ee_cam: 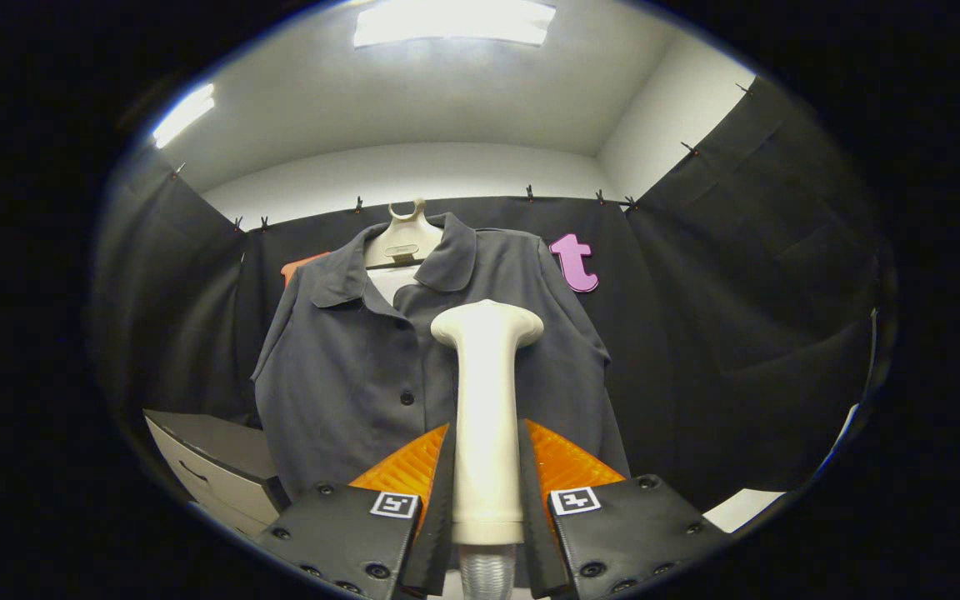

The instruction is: Iron the clothes twice with a garment steamer, once on the left side and once on the right side.

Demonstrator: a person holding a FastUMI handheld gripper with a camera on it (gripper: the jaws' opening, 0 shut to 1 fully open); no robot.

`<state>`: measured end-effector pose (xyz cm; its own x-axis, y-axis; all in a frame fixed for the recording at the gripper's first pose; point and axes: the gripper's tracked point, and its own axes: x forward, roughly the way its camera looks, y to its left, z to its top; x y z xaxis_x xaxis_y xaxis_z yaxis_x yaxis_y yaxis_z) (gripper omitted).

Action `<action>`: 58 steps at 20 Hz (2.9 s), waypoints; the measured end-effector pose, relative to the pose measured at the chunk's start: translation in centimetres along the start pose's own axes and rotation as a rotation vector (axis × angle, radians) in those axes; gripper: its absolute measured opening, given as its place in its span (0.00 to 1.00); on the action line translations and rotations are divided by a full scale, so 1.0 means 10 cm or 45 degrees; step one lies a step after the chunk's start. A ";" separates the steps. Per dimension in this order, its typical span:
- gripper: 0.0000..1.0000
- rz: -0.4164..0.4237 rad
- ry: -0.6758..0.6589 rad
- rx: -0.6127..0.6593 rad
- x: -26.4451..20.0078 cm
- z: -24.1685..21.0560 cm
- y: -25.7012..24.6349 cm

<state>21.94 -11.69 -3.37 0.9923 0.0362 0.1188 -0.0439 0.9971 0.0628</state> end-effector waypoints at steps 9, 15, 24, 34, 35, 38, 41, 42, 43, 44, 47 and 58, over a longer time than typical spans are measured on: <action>0.44 0.005 0.038 -0.044 -0.14 -0.28 -0.01; 0.44 0.005 0.101 -0.068 -0.34 -0.58 0.00; 0.44 0.000 0.203 -0.076 -0.75 -1.12 -0.03; 0.44 -0.021 0.302 -0.034 -1.06 -1.60 -0.17; 0.44 -0.025 0.307 -0.032 -1.08 -1.62 -0.18; 0.44 -0.031 0.310 -0.037 -1.11 -1.63 -0.20; 0.44 -0.031 0.307 -0.042 -1.15 -1.59 -0.21; 0.44 -0.033 0.302 -0.048 -1.18 -1.56 -0.20; 0.44 -0.034 0.303 -0.057 -1.20 -1.54 -0.20; 0.44 -0.033 0.299 -0.065 -1.24 -1.50 -0.19; 0.44 -0.021 0.272 -0.081 -1.34 -1.30 -0.11; 0.44 0.027 0.029 -0.056 -1.78 -0.03 0.61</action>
<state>4.09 -6.25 -5.40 0.9936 0.0586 0.0967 -0.0605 0.9980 0.0167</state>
